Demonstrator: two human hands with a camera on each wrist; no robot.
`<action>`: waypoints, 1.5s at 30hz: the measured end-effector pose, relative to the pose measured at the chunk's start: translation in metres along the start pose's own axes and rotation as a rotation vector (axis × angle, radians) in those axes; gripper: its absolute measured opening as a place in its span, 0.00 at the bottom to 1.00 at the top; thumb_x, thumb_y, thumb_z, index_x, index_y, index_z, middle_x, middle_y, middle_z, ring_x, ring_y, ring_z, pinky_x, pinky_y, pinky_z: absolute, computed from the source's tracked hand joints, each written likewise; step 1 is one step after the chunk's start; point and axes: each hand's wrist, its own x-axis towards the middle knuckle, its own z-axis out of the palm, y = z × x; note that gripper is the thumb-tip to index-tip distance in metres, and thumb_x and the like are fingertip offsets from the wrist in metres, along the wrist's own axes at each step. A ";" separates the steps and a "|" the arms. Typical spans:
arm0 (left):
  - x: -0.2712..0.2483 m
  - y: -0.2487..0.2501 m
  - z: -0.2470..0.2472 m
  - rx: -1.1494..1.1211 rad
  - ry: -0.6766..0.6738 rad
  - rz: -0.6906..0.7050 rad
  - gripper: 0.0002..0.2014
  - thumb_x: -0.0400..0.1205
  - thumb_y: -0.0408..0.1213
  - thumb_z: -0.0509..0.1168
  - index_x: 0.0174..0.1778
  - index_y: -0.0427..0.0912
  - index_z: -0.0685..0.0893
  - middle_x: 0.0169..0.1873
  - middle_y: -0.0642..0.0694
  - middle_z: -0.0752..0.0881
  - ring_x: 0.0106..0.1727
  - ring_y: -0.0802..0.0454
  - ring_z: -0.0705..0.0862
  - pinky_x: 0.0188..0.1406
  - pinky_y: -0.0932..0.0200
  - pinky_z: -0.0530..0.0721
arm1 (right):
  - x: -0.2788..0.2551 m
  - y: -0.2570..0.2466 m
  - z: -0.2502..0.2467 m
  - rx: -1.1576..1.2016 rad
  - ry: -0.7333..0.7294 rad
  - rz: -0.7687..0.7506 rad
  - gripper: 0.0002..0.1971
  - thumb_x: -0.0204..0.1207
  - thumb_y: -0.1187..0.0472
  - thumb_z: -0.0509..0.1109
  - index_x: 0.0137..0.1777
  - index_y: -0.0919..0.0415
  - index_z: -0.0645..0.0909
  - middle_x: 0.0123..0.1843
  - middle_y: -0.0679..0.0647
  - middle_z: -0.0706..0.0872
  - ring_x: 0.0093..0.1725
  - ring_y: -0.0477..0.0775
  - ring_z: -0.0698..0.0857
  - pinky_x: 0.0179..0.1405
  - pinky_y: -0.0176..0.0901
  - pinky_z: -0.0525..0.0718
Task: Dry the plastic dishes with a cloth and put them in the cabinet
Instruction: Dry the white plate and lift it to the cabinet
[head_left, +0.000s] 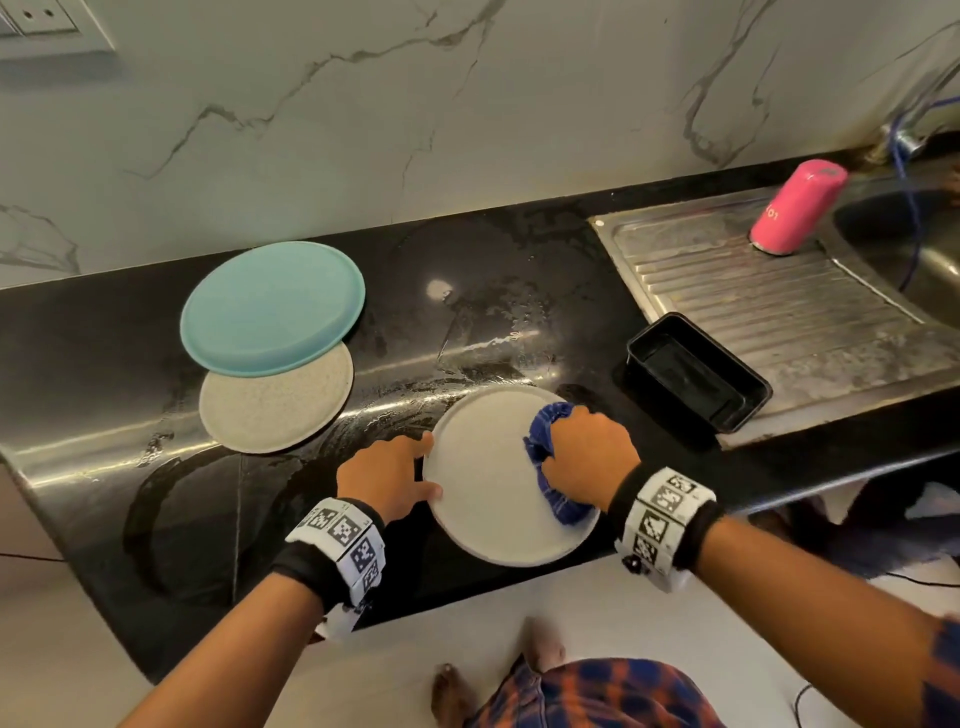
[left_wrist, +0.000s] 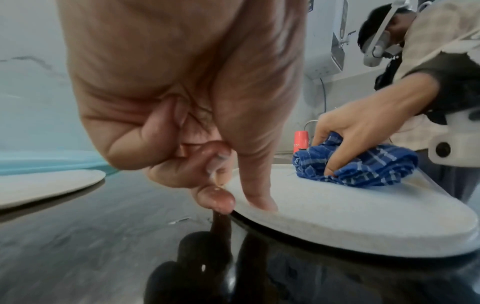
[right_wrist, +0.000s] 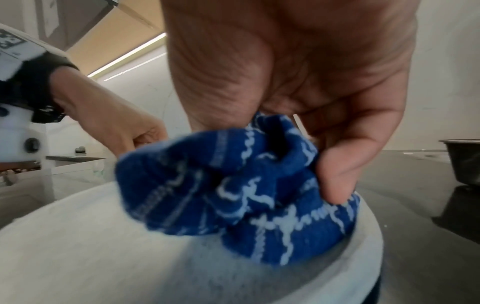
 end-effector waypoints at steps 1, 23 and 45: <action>0.002 0.002 0.001 0.008 0.004 0.007 0.38 0.77 0.60 0.71 0.83 0.62 0.64 0.65 0.49 0.83 0.64 0.44 0.84 0.60 0.46 0.84 | -0.004 -0.001 0.003 0.010 0.007 0.015 0.17 0.81 0.48 0.65 0.61 0.59 0.81 0.63 0.61 0.79 0.58 0.62 0.84 0.45 0.48 0.76; -0.011 -0.013 0.051 -0.560 0.091 -0.012 0.35 0.80 0.45 0.73 0.83 0.53 0.67 0.36 0.52 0.82 0.38 0.57 0.81 0.39 0.62 0.76 | 0.046 -0.036 -0.021 0.161 0.165 -0.059 0.11 0.76 0.50 0.71 0.45 0.57 0.76 0.52 0.56 0.78 0.52 0.61 0.84 0.42 0.46 0.77; -0.018 -0.073 0.003 -0.553 0.357 -0.020 0.18 0.81 0.37 0.70 0.67 0.51 0.86 0.45 0.51 0.88 0.49 0.50 0.86 0.58 0.53 0.82 | 0.022 -0.107 -0.003 0.022 0.008 -0.753 0.24 0.73 0.55 0.77 0.69 0.38 0.83 0.66 0.49 0.78 0.58 0.60 0.74 0.51 0.56 0.79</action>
